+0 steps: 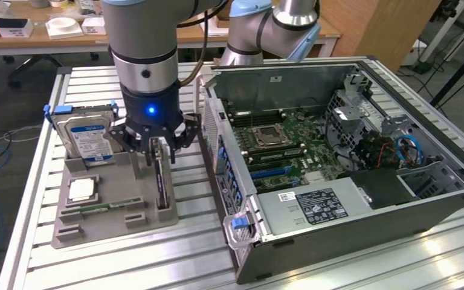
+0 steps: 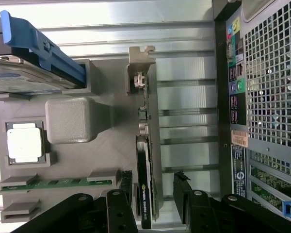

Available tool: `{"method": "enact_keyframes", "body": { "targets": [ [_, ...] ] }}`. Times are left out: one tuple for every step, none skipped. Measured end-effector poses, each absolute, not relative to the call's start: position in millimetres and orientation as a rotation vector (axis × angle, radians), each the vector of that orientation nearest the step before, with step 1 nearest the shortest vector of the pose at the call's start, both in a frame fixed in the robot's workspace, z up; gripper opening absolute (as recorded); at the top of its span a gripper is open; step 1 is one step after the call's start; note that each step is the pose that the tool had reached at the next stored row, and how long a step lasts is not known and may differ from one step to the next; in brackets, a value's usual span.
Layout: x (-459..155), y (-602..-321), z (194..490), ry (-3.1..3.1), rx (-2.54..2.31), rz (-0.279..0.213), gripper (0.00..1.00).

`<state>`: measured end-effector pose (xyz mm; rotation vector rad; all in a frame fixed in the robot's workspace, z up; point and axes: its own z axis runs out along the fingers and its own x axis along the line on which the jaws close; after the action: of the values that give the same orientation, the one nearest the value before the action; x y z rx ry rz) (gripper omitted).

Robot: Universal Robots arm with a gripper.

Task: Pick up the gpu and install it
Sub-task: 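Pick up the gpu and move the gpu toward the slot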

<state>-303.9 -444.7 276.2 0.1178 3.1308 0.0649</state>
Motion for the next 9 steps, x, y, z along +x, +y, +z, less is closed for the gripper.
{"method": "enact_keyframes", "body": {
  "targets": [
    [-303.9,-444.7,275.7,3.131,0.118,0.065,0.47],
    [-303.9,-444.7,275.3,3.131,0.118,0.065,0.47],
    [-303.9,-444.7,274.9,3.131,0.118,0.065,0.47],
    [-303.9,-444.7,274.5,3.131,0.118,0.065,0.47],
    [-303.9,-444.7,274.1,3.131,0.118,0.065,0.47],
    [-303.9,-444.7,273.6,3.131,0.118,0.065,0.47],
    [-303.9,-444.7,273.2,3.131,0.118,0.065,0.47],
    [-303.9,-444.7,272.9,3.131,0.118,0.065,0.47],
    [-303.9,-444.7,272.4,3.131,0.118,0.065,0.47]
  ]
}}
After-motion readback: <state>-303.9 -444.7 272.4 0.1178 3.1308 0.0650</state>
